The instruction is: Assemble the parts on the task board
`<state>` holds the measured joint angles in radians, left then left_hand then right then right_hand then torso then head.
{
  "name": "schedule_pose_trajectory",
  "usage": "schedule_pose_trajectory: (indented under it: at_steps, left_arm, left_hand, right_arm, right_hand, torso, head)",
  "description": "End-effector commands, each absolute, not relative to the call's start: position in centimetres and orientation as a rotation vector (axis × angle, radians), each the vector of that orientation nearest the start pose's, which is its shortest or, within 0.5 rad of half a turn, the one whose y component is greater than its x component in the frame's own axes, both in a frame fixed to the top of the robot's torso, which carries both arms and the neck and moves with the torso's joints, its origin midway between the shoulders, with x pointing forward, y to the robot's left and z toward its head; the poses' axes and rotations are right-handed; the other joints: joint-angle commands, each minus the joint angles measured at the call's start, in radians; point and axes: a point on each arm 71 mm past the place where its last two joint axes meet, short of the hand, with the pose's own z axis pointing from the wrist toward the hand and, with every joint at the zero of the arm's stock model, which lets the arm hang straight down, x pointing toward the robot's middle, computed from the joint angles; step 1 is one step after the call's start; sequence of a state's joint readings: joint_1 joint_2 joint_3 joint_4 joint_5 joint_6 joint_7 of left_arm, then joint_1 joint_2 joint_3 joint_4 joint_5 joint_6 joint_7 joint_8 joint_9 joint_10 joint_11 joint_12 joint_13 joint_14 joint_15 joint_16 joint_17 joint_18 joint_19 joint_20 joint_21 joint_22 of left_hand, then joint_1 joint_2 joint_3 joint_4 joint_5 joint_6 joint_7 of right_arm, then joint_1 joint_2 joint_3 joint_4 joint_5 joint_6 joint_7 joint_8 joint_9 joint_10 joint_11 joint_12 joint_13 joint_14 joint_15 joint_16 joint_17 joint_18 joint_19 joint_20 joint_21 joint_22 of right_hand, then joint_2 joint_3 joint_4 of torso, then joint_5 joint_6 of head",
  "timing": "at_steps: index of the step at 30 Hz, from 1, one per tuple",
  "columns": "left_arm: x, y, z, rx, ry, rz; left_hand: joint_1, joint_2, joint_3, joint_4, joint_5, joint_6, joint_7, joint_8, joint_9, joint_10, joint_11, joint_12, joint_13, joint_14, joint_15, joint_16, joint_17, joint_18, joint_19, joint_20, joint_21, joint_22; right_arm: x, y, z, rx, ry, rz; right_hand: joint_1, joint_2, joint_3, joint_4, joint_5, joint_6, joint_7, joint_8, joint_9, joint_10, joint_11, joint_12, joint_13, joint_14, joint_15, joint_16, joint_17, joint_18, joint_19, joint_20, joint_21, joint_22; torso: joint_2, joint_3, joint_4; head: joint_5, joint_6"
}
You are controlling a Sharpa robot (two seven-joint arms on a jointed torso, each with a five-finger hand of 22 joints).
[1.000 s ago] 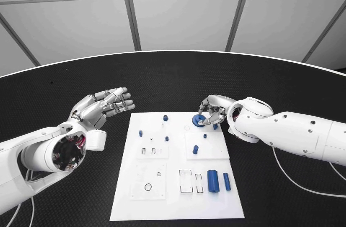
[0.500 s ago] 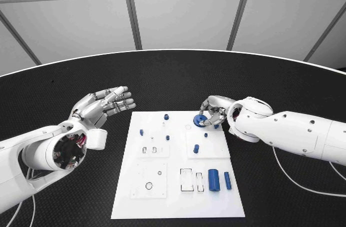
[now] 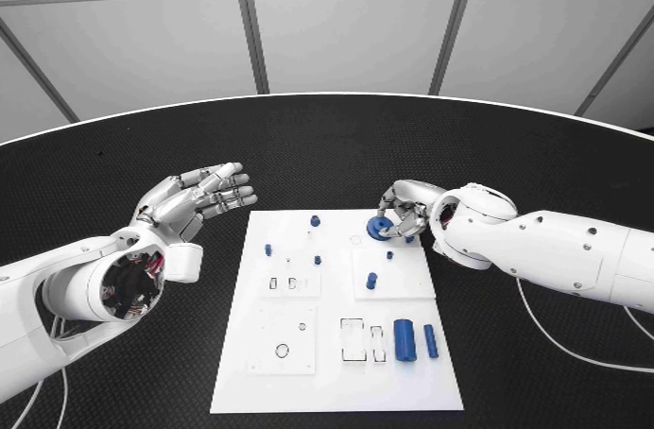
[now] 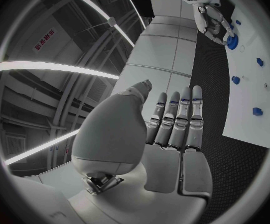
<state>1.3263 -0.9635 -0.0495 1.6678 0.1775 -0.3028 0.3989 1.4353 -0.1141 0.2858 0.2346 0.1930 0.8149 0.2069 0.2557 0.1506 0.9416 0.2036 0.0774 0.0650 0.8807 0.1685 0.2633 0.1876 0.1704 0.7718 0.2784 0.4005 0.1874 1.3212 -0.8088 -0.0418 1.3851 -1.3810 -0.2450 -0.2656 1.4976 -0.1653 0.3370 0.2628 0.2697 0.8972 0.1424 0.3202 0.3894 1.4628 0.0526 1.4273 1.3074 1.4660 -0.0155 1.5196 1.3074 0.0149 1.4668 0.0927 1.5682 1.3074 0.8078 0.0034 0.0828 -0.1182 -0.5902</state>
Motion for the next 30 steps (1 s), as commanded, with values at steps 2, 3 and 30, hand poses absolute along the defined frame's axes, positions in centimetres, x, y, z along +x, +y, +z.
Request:
schedule_pose_trajectory:
  at_steps: [2,3,30]
  left_arm:
    - [48.0,22.8,-11.5,-1.205,1.305,-1.659]
    - [48.0,22.8,-11.5,-1.205,1.305,-1.66]
    - [48.2,22.1,-11.6,-1.202,1.316,-1.67]
  left_hand:
    - [-0.002,-0.011,0.007,0.001,-0.006,-0.001,0.049,-0.004,-0.002,-0.002,0.004,-0.006,0.0,-0.005,0.001,-0.003,0.001,0.01,0.003,0.0,0.005,0.001]
    - [-0.002,-0.011,0.007,0.001,-0.006,-0.001,0.049,-0.004,-0.002,-0.002,0.004,-0.006,0.0,-0.005,0.001,-0.003,0.001,0.01,0.003,0.0,0.005,0.001]
    - [-0.002,-0.012,0.011,-0.001,-0.006,-0.001,0.049,-0.005,-0.002,-0.003,0.005,-0.008,0.0,-0.005,0.001,-0.004,0.002,0.01,0.002,0.0,0.007,0.001]
  right_arm:
    - [53.2,-23.2,-13.7,0.024,1.654,0.449]
    - [53.1,-23.0,-13.6,0.021,1.644,0.456]
    - [51.7,-12.5,-12.2,-0.234,1.476,0.554]
  right_hand:
    - [-0.006,-0.014,0.045,-0.008,0.037,0.053,-0.017,0.01,0.006,0.023,-0.01,0.02,0.165,0.083,-0.011,0.007,0.15,-0.015,0.104,-0.011,0.003,0.263]
    - [-0.006,-0.014,0.045,-0.008,0.037,0.053,-0.017,0.01,0.006,0.023,-0.01,0.02,0.165,0.083,-0.011,0.007,0.15,-0.015,0.104,-0.011,0.003,0.263]
    - [-0.046,-0.028,0.094,-0.021,0.067,0.071,-0.025,0.013,0.011,0.041,-0.017,0.045,0.185,0.083,-0.018,0.008,0.15,-0.015,0.104,-0.017,0.003,0.263]
  torso:
    - [0.0,0.0009,-0.0005]
    - [0.0,0.0011,-0.0003]
    - [0.001,-0.0041,0.0039]
  head:
    - [0.001,0.0]
    - [0.001,0.001]
    - [0.011,0.015]
